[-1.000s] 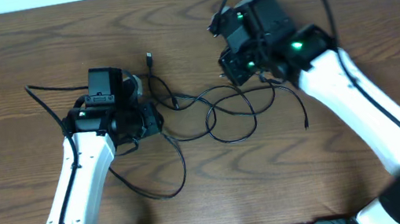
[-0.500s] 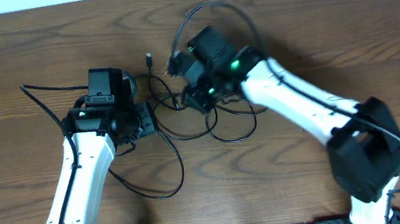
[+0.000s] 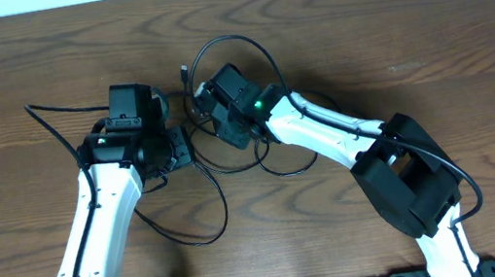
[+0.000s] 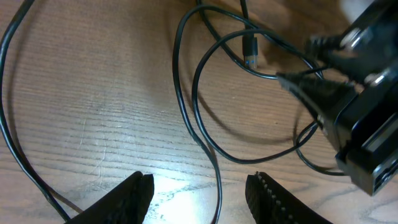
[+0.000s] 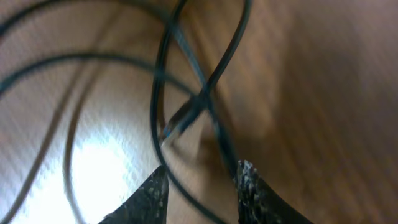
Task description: Untangle cables
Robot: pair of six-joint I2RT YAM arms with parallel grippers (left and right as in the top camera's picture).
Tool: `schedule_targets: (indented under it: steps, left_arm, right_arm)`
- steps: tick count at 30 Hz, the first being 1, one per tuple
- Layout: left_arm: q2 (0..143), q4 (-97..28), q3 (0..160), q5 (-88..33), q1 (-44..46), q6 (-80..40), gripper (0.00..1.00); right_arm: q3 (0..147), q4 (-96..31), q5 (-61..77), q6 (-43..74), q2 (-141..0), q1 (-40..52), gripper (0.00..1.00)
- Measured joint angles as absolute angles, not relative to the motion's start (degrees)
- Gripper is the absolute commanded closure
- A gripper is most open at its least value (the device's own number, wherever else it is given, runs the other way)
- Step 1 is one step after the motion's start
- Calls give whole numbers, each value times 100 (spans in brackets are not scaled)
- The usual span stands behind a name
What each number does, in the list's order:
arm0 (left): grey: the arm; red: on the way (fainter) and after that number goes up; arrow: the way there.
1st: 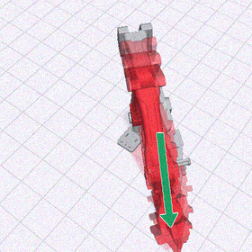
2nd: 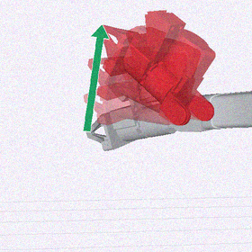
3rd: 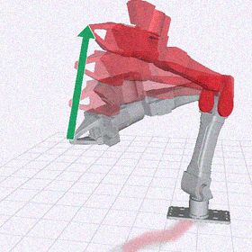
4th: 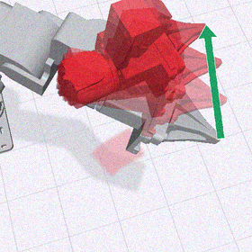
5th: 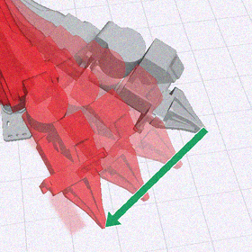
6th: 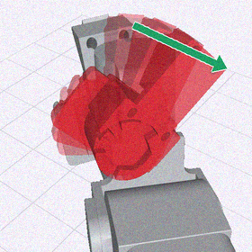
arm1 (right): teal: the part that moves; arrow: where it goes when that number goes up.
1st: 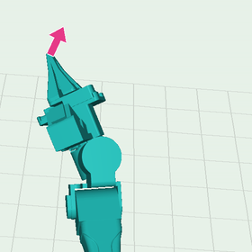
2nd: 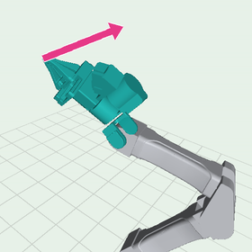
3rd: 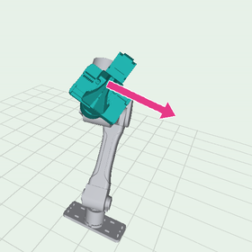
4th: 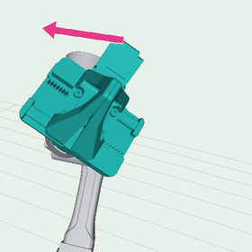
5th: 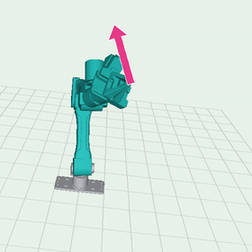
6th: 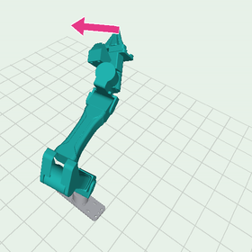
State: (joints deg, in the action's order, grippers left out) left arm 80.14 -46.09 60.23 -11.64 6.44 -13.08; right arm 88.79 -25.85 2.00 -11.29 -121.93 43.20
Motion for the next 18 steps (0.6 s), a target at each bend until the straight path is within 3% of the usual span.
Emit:
schedule_targets:
  steps: [5,8,12,18]
  left_arm:
    - [8014,-4609,6023,-862,644,-1433,50]
    - [8014,-4609,6023,-257,561,-1752,50]
    - [8016,-4609,6023,163,174,-2222,50]
    - [8014,-4609,6023,360,-239,-2685,50]
  right_arm:
    - [8879,-2414,16,-1157,-12193,4320,83]
    - [8879,-2410,-8,-1170,-12193,4320,84]
    - [8879,-2364,-10,-1175,-12204,4320,84]
    - [8879,-2270,-27,-1212,-12322,4320,76]
